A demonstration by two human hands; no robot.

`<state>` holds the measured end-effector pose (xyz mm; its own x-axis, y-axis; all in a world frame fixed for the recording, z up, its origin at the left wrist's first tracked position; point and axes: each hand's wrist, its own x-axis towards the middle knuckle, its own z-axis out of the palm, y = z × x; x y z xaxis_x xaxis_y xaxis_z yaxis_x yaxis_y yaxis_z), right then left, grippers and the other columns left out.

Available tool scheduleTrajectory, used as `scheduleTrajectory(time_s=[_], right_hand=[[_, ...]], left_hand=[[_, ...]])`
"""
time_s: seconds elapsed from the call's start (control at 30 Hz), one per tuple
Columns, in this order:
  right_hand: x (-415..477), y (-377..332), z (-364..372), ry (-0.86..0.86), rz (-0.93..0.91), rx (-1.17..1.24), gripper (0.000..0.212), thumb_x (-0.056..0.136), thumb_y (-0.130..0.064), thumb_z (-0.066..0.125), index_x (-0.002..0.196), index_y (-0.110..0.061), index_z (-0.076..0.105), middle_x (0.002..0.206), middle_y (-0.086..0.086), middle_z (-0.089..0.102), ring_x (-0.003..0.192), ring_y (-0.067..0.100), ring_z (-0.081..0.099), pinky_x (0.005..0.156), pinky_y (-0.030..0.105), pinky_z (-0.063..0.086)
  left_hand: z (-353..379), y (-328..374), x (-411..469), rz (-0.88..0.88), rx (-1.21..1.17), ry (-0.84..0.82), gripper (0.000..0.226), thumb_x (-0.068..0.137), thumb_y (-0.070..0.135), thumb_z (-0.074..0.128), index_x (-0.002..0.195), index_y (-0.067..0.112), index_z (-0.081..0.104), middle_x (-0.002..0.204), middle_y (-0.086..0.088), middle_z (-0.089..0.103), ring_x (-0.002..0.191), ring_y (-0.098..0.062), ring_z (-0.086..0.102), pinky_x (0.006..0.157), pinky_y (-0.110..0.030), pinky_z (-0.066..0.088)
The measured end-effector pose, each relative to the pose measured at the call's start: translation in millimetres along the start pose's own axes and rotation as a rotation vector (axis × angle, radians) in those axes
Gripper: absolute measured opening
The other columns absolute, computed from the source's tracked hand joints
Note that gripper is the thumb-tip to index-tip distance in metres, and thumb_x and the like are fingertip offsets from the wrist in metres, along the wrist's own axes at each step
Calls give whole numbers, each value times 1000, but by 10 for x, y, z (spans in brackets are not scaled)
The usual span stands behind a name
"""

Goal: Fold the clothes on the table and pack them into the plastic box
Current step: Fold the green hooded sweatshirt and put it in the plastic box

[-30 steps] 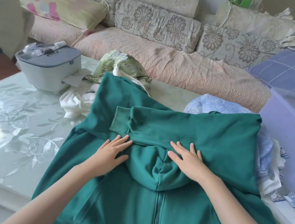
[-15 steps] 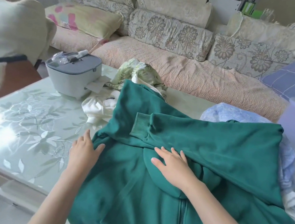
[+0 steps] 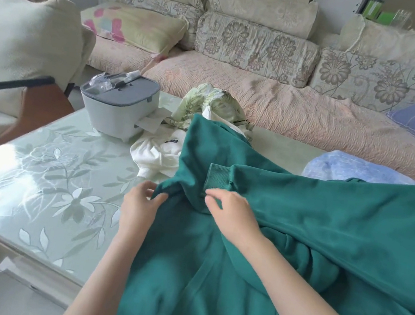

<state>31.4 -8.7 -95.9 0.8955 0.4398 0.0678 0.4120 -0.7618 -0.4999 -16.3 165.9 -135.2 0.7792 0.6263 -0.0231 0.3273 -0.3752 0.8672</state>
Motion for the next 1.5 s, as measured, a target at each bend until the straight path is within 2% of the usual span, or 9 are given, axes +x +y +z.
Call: scheduleTrajectory(time_s=[0.13, 0.3, 0.43, 0.6, 0.7, 0.9, 1.07, 1.3, 1.5], right_hand=[[324, -227, -30, 66, 186, 176, 34, 94, -40, 45, 99, -14, 67, 95, 3, 70, 100, 26, 59, 87, 38, 49], [720, -456, -18, 1, 271, 98, 63, 85, -68, 45, 117, -15, 55, 118, 7, 59, 117, 27, 54, 85, 36, 42], [874, -521, -16, 21, 297, -140, 78, 74, -70, 61, 123, -10, 47, 126, 6, 57, 116, 28, 56, 75, 32, 35], [958, -431, -25, 144, 232, -281, 20, 91, -18, 56, 109, -9, 58, 119, 10, 61, 110, 30, 59, 75, 30, 39], [963, -245, -142, 249, 293, -57, 9, 93, -15, 47, 91, -10, 55, 108, 14, 62, 102, 33, 59, 74, 33, 40], [672, 332, -402, 343, 278, 408, 17, 94, -14, 45, 91, 0, 53, 87, 13, 57, 78, 26, 52, 62, 30, 35], [419, 696, -761, 450, 289, 567, 16, 95, -13, 45, 103, -6, 57, 99, 12, 63, 88, 25, 58, 75, 34, 46], [76, 1462, -878, 249, 590, 194, 22, 90, -23, 48, 95, -3, 56, 100, 18, 63, 92, 37, 62, 79, 43, 53], [85, 1510, -728, 246, 599, 260, 43, 87, -25, 65, 116, 0, 47, 123, 17, 56, 109, 32, 55, 85, 34, 43]], left_hand=[[-22, 90, -82, 110, 70, 56, 17, 91, 28, 56, 94, 12, 62, 83, -3, 64, 80, -28, 58, 62, -33, 40], [62, 247, -312, 288, 108, -23, 15, 89, 28, 60, 79, 18, 55, 52, 5, 39, 51, -14, 35, 48, -26, 26], [168, 348, -440, 431, 153, -106, 15, 91, 32, 57, 99, 20, 61, 66, 10, 50, 63, -15, 47, 55, -27, 32], [241, 405, -507, 446, 209, -272, 39, 91, 34, 54, 128, 32, 43, 94, 6, 54, 81, -16, 51, 66, -29, 36], [183, 411, -508, 470, 319, -362, 60, 87, 34, 57, 139, 40, 26, 90, 5, 53, 87, -21, 55, 74, -33, 45], [-8, 415, -740, 491, 432, -625, 75, 84, 25, 51, 147, 43, 14, 64, 5, 42, 65, -15, 45, 64, -30, 42], [139, 828, -1103, 532, 217, -734, 70, 88, 23, 50, 147, 42, 17, 100, -9, 63, 65, -11, 52, 73, -26, 48], [863, 936, -1608, 602, 383, -816, 70, 89, 21, 45, 151, 20, 13, 101, -22, 57, 92, -37, 55, 77, -35, 44], [818, 678, -1800, 594, 402, -693, 87, 81, 49, 57, 149, 30, 4, 116, 4, 57, 104, -22, 57, 90, -32, 45]])
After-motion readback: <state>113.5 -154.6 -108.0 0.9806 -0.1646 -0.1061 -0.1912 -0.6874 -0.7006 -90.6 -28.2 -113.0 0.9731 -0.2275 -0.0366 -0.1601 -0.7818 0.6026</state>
